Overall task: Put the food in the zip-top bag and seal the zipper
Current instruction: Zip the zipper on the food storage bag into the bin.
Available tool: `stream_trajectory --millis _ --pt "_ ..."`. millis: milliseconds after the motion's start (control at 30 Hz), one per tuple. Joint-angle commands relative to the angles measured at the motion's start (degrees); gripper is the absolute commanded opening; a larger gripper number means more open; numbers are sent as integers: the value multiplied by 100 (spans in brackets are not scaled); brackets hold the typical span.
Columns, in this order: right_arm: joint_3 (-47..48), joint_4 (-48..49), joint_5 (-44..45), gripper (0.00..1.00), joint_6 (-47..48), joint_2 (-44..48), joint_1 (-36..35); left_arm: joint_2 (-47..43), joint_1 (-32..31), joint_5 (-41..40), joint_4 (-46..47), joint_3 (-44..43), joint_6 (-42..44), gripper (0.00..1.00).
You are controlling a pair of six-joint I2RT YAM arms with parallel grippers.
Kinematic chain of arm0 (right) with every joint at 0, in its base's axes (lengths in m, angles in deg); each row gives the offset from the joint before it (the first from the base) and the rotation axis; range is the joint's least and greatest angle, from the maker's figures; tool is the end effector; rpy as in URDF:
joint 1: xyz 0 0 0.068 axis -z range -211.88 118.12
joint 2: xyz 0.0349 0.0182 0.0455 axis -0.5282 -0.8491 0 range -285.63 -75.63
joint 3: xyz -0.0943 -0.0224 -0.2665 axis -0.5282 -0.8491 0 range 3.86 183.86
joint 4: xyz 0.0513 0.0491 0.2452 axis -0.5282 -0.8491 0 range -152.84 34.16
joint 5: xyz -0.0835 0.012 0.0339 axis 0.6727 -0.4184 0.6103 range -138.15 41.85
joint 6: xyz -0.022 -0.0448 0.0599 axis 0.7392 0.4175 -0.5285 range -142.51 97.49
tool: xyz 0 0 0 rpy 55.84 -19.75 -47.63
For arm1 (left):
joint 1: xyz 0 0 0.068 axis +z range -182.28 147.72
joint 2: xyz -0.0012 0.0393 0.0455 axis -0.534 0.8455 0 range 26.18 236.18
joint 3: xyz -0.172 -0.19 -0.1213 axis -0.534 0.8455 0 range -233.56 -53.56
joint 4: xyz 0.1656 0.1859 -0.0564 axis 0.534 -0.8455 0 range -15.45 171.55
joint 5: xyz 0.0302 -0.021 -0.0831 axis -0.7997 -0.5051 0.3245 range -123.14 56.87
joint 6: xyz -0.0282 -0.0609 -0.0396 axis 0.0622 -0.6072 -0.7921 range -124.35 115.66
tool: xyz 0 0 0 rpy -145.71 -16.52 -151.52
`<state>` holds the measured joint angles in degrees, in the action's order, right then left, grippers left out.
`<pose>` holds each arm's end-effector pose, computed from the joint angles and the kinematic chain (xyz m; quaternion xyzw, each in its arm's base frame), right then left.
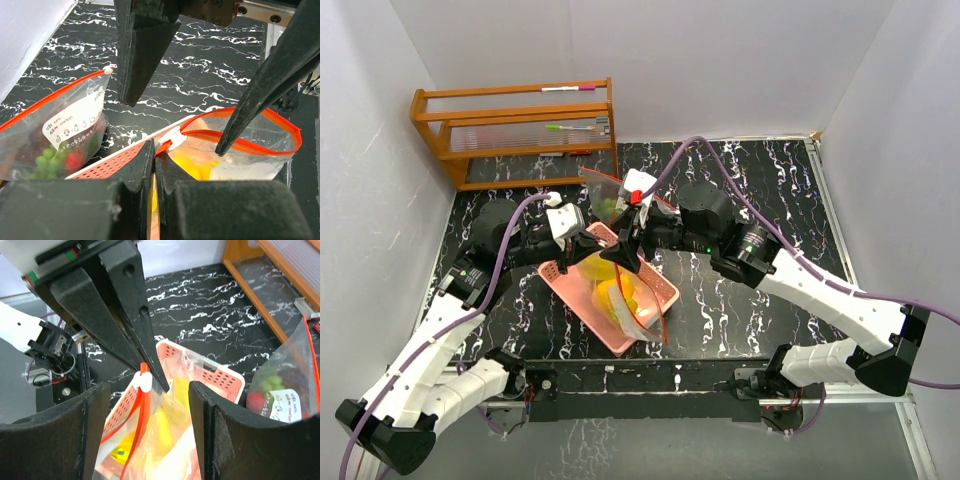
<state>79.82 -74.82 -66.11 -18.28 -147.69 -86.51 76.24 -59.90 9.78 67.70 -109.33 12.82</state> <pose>0.1580 0.2578 0.4155 -0.4679 0.6363 0.3679 0.4909 0.1527 -0.1312 0.3905 0.4895 0.5588 -0.3308 0.5820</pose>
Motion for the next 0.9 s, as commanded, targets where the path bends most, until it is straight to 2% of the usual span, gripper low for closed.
stream_trajectory --millis 0,300,533,567,633,667,733,867 --pt "-46 750 -130 64 -129 66 16 -158 -24 -76 146 -30 -44 0" --pt "-29 852 -222 47 -239 -191 14 -83 -29 -55 117 -131 -103 0" --pt "-18 923 -241 42 -338 -267 21 -38 -24 -67 75 -192 -134 0" --pt "-14 923 -206 38 -348 -267 22 -36 -27 -72 75 -197 -135 0" --pt "-19 923 -29 18 -393 -251 24 -49 -23 -93 67 -213 -143 0" --pt "-20 927 56 12 -408 -236 25 -44 -24 -97 62 -215 -144 0" --pt "-50 939 193 8 -441 -207 24 -54 -25 -98 58 -218 -143 0" --pt "-118 902 254 8 -529 -117 51 -60 -25 -133 66 -213 -173 0"
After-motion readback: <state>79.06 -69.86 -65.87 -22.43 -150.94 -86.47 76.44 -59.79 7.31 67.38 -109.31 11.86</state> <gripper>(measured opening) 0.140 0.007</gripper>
